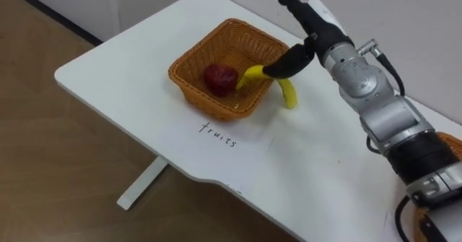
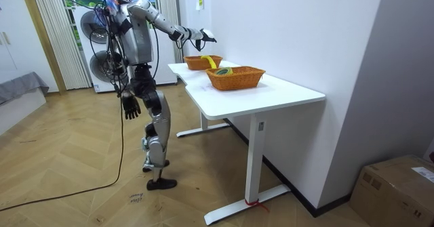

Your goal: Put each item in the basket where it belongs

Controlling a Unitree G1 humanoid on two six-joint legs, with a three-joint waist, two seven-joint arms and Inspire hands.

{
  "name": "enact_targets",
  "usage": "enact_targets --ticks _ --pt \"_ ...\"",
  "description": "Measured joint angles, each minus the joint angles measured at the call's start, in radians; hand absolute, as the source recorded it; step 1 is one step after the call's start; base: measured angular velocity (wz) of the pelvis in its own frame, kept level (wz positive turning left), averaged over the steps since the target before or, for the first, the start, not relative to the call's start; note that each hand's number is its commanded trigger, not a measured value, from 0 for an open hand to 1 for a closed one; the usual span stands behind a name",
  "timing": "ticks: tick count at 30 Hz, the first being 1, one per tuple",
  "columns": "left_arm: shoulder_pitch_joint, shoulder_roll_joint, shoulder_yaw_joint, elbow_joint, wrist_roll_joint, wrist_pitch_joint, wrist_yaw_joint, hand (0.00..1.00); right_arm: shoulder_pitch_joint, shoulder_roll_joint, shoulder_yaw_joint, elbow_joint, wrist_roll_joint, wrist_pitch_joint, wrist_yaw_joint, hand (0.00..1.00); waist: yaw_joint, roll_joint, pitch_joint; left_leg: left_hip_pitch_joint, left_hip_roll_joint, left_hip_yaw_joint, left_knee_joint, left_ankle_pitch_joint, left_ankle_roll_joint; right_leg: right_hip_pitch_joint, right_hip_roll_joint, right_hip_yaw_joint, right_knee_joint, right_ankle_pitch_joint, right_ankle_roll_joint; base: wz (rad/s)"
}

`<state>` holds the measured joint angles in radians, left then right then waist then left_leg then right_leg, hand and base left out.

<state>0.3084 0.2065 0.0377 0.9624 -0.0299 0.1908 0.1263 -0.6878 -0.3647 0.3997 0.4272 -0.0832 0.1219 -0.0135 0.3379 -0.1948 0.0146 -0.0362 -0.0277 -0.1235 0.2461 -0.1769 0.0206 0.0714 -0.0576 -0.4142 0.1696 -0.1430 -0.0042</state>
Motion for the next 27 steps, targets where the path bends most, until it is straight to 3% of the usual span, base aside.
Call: enact_targets --ticks 8,16,27 --pt "0.0 -0.012 0.001 -0.009 0.001 -0.005 0.001 0.0 0.0 -0.028 -0.038 -0.032 0.001 -0.001 -0.017 0.0 -0.016 0.0 -0.0007 0.026 -0.001 0.011 -0.01 0.0 0.001 0.016 -0.001 0.016 0.001 0.0 0.0 -0.05" --pt "-0.001 -0.017 0.024 -0.019 0.0 -0.015 0.002 0.0 0.001 -0.052 -0.113 -0.116 0.08 -0.003 -0.022 0.0 -0.061 0.005 -0.0061 0.03 0.0 0.011 -0.01 0.0 0.001 0.021 0.0 0.018 0.0 0.0 0.0 0.0" --pt "-0.013 -0.018 0.03 0.002 0.0 -0.022 0.018 0.0 0.029 -0.056 -0.171 -0.227 0.097 -0.003 -0.043 0.0 -0.126 0.015 -0.0061 0.058 0.011 0.044 -0.026 -0.001 0.002 0.028 0.005 0.054 0.001 0.0 0.0 -0.08"
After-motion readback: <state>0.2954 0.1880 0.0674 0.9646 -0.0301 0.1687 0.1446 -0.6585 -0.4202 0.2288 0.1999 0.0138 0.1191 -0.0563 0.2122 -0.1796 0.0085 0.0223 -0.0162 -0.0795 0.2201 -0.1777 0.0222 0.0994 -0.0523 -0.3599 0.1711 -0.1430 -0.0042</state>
